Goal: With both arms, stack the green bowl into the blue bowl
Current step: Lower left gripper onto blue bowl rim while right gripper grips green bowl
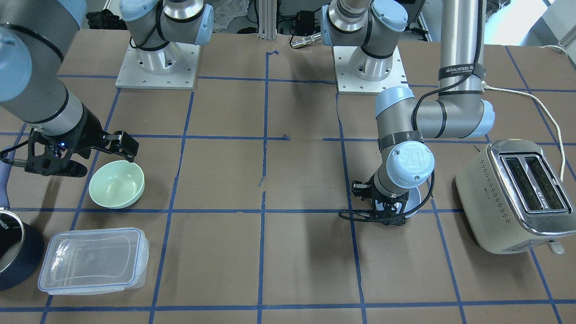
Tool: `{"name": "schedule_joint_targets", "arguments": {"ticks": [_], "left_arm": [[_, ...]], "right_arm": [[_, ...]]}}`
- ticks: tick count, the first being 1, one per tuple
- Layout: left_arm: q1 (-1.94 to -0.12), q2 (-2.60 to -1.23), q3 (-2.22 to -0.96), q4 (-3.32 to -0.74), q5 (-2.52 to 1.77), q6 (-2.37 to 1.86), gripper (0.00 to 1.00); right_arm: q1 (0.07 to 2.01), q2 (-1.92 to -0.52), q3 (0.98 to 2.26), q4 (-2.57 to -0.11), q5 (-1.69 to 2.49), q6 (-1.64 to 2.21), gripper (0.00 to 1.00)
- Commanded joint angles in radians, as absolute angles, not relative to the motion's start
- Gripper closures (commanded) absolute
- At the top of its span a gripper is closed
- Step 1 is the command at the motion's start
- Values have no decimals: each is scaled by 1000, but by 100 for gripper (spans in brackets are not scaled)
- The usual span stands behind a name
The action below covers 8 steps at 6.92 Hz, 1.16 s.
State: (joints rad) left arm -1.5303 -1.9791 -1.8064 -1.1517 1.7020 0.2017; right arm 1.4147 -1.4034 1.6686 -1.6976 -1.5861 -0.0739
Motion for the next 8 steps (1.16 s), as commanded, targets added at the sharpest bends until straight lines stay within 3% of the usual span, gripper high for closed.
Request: {"name": "schedule_joint_targets", "arguments": {"ticks": [1,3,6,8], "left_arm": [[-1523,-1970,-1799,-1154,1698,189,100],[-1563,-1971,-1781,-1164,1698,79,100],[-1782,-1996,-1599,-1270,1632,-230,100],[-1865,-2031,-1560,-1247,1510,-409,100]], "right_arm": [[1393,-1362,1799,-1916,-1582,-86,0],[1397,-1316,1856,-2018,-1583,-89,0],[1397,-1273,1865,-2062,-1580,-152,0],[1408,-1241,1867,-2080,-1580,-175,0]]}}
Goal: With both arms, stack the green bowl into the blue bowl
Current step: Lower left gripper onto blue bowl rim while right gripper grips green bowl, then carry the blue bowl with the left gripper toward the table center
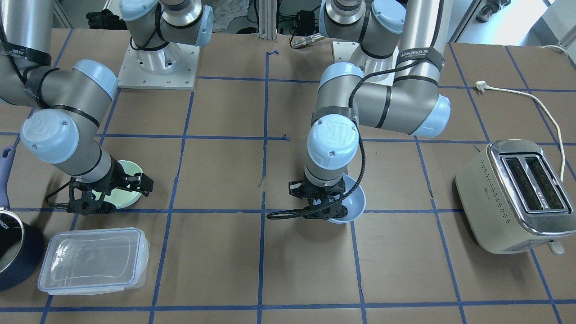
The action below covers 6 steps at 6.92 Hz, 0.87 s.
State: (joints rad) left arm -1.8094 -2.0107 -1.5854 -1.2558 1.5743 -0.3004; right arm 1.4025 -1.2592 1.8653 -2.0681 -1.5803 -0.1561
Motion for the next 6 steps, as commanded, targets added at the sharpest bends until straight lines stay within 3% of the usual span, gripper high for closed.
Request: {"name": "schedule_joint_targets", "arguments": {"ticks": [1,3,4,5,6], "left_arm": [[-1891,-2051,-1560,-1159,1479,-455,100],[-1986,-2112,-1559,-1103,1453,-570,100],[-1993,-2118,-1559,-1071,1441,-578,100],[-1993,-2126,-1559,-1048,1405,-584,100],[-1993,-2125,-1559,-1046,1407,-584,100]], "right_arm": [[1410,-1226,1868,-2085,-1580,-176,0],[1410,-1207,1868,-2085,-1582,-176,0],[1408,-1206,1870,-2085,-1580,-173,10],[1407,-1206,1882,-2091,-1582,-175,65],[1407,-1207,1887,-2089,-1592,-175,94]]}}
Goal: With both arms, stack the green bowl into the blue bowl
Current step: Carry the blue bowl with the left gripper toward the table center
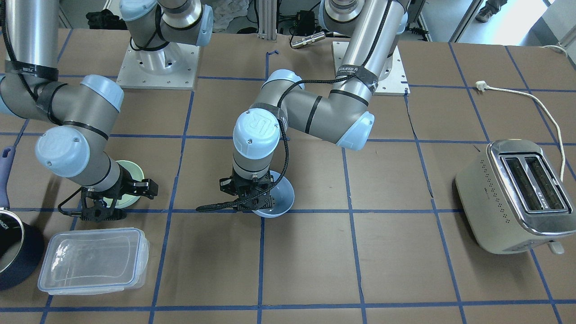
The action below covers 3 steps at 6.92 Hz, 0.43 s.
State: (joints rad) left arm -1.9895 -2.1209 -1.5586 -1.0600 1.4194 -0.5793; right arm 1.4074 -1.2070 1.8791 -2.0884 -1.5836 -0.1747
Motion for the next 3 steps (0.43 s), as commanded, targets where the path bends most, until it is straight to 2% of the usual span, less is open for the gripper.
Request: {"name": "schedule_joint_targets", "arguments": {"ticks": [1,3], "left_arm": [[-1991,-2114,-1555,-1019,1407,-604,1],[-1977,-2076,-1514,-999,1422,-614,0]], "right_arm": [[1405,-1209,1879,-2083,-1597,-176,100],[1405,-1221,1873,-2080,-1595,-172,100]]}}
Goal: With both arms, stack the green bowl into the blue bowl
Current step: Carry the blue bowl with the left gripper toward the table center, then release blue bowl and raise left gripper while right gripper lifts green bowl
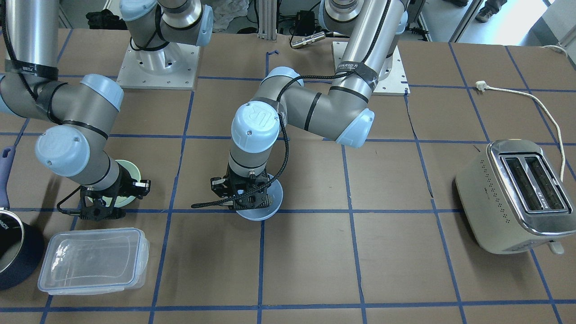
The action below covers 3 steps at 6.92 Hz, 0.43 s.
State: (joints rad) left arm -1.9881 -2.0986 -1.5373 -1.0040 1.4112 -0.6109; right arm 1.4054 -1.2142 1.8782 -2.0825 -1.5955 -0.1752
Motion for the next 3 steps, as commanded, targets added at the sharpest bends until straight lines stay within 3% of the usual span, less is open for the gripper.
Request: {"name": "schedule_joint_targets", "arguments": {"ticks": [1,3], "left_arm": [[-1929,-2044,-1508,-1006,1416,-603,0],[-1835,-1936,-1503,-1159,1410,-478,0]], "right_arm": [[1405,-1227,1856,-2077,-1595,-172,100],[1408,-1274,1829,-2033,-1597,-172,100]]}}
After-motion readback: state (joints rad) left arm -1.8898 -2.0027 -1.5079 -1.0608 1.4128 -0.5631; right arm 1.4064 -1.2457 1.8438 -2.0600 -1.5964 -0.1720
